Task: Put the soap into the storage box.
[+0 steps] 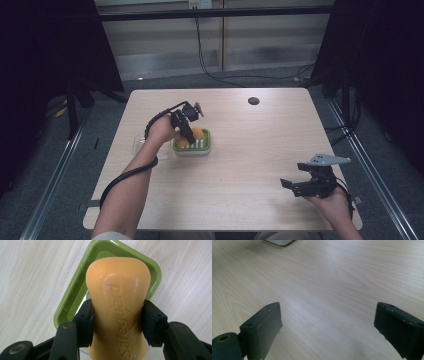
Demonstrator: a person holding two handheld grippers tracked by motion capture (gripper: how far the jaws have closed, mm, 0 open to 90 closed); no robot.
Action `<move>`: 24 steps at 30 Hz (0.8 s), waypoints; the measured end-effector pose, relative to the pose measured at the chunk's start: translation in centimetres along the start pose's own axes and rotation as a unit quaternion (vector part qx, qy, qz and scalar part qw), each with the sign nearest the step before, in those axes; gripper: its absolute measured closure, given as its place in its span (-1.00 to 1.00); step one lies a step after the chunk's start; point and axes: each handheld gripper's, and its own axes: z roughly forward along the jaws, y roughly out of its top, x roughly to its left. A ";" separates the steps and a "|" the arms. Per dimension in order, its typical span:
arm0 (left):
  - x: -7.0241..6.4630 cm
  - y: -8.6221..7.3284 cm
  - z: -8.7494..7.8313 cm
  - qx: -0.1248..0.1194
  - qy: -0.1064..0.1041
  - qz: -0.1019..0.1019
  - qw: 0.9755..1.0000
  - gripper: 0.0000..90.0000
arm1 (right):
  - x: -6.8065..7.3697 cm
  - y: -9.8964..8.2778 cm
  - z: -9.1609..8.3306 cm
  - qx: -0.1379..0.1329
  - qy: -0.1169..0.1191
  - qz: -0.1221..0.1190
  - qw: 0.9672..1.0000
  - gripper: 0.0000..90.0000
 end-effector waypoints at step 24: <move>-0.1 0.8 0.8 0.003 0.008 0.040 0.999 0.11 | 0.1 0.0 0.1 0.001 0.001 -0.001 1.000 -0.83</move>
